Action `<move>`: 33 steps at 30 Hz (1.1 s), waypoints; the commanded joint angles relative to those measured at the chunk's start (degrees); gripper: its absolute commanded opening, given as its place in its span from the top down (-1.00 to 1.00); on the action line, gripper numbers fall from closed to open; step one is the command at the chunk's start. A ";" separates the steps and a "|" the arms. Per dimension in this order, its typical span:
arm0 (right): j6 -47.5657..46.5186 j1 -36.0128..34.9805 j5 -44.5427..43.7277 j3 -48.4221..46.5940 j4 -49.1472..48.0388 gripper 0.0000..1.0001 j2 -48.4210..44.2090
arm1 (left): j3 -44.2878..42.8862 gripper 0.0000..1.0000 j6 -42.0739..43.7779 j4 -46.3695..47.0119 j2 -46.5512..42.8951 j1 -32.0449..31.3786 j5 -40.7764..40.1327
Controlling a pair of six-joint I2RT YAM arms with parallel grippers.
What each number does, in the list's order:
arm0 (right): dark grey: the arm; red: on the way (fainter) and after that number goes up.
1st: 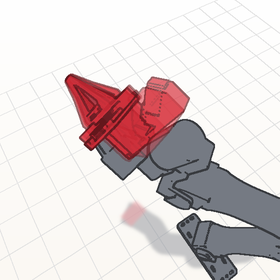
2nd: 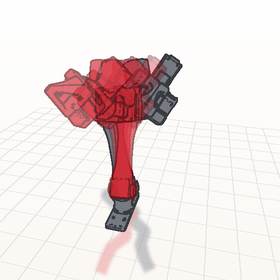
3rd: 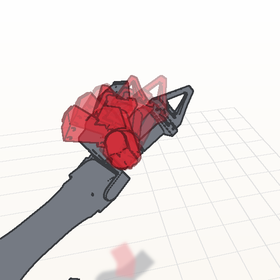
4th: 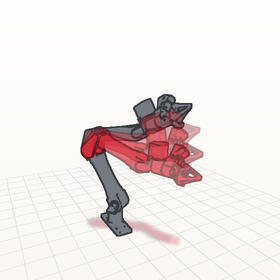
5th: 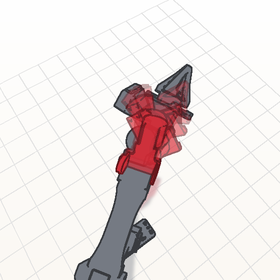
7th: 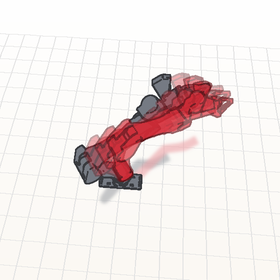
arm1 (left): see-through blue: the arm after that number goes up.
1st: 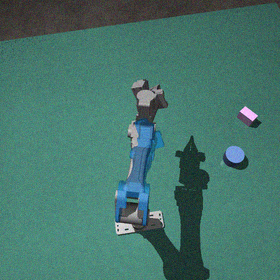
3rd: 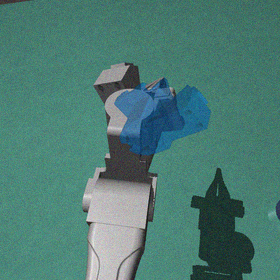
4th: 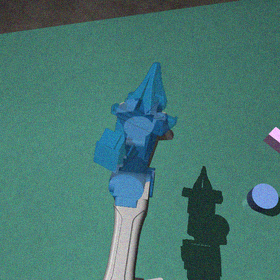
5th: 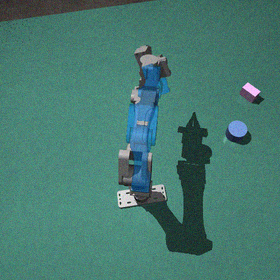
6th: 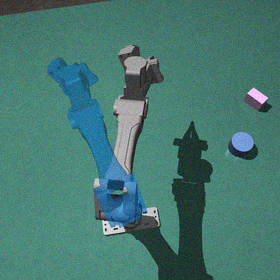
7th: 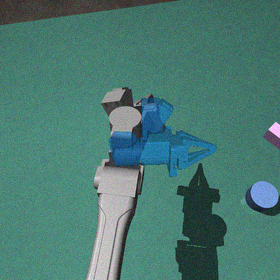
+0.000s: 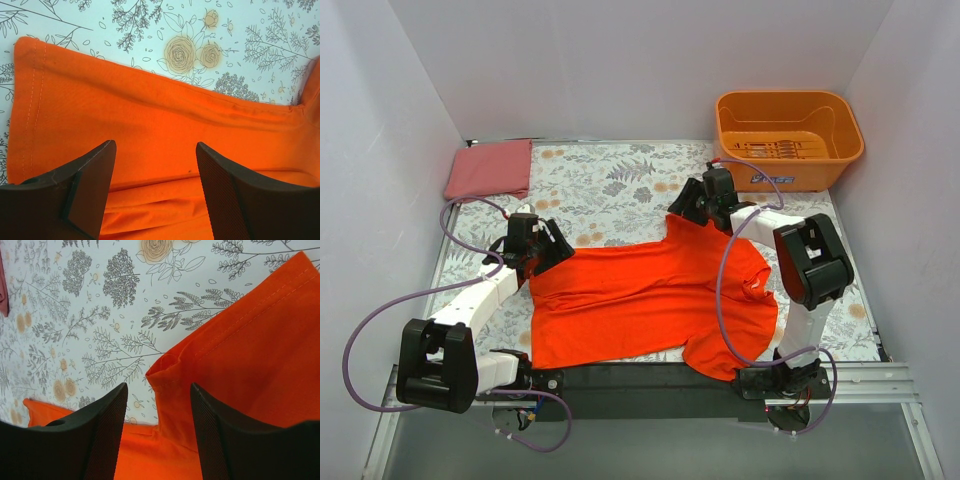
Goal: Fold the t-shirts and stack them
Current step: Flatten the tshirt out
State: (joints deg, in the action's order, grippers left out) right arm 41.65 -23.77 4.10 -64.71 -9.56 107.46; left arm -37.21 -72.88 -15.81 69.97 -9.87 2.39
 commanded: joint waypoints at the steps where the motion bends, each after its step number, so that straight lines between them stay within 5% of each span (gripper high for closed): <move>1: -1.22 -0.14 2.23 -1.82 -0.63 -0.18 2.75 | 0.03 -0.28 0.20 0.43 -1.42 -0.15 0.24; 20: -3.50 -2.77 7.15 -13.33 2.61 -0.19 15.32 | 0.12 -0.28 0.37 0.52 -1.77 -0.15 0.07; 33: -15.45 -2.77 6.90 -20.82 7.80 -0.21 12.35 | 0.12 -0.28 0.46 0.52 -1.68 -0.06 -0.54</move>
State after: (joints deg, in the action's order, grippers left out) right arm 30.96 -26.33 12.10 -84.58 -3.25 123.50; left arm -37.21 -72.88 -15.81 69.89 -9.87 2.39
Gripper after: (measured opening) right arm 0.603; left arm 0.640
